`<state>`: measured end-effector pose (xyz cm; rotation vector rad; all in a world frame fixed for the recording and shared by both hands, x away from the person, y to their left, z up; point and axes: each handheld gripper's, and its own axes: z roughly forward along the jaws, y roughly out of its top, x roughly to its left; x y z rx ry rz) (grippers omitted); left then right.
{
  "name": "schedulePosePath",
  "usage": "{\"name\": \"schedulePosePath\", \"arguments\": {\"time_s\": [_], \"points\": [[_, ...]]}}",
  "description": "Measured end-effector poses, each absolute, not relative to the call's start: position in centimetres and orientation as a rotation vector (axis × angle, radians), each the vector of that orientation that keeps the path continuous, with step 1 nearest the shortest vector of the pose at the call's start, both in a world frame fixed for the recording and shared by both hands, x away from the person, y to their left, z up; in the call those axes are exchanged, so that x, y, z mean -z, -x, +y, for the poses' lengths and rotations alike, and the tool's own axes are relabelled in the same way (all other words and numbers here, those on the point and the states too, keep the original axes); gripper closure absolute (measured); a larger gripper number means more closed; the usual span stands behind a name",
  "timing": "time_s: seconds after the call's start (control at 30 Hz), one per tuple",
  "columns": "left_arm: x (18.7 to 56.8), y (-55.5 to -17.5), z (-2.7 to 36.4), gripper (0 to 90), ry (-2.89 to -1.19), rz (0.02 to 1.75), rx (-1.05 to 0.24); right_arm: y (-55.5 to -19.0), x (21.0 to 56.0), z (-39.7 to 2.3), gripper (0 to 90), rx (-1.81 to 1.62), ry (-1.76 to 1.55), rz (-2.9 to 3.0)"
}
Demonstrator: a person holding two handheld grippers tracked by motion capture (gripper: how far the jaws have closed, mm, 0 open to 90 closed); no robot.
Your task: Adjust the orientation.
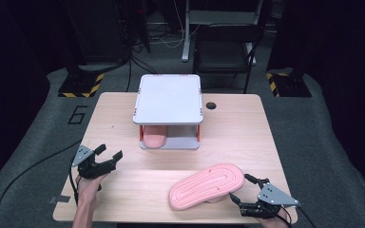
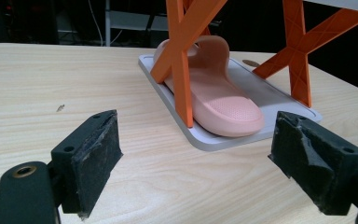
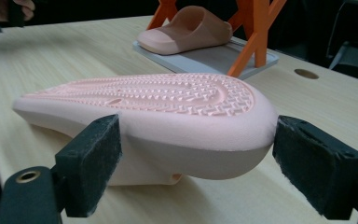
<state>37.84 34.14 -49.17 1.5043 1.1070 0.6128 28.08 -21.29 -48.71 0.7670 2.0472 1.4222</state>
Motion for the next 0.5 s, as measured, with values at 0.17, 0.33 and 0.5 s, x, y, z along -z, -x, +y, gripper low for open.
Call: {"name": "schedulePosePath", "arguments": {"time_s": [0.17, 0.33, 0.5], "points": [[49.1, -37.8, 34.4, 15.4, -1.505, 1.121, -0.609, -30.5, 48.2, -20.4, 15.2, -1.452, -0.802, 2.015], [49.1, -37.7, 34.6, 15.4, -1.488, 1.127, -0.617, -32.8, 48.2, -19.6, 15.5, -1.436, -0.836, 2.030], [49.1, -37.7, 34.9, 15.5, -1.488, 1.136, -0.619, -34.3, 48.5, -18.9, 17.3, -1.428, -0.849, 2.047]]}}
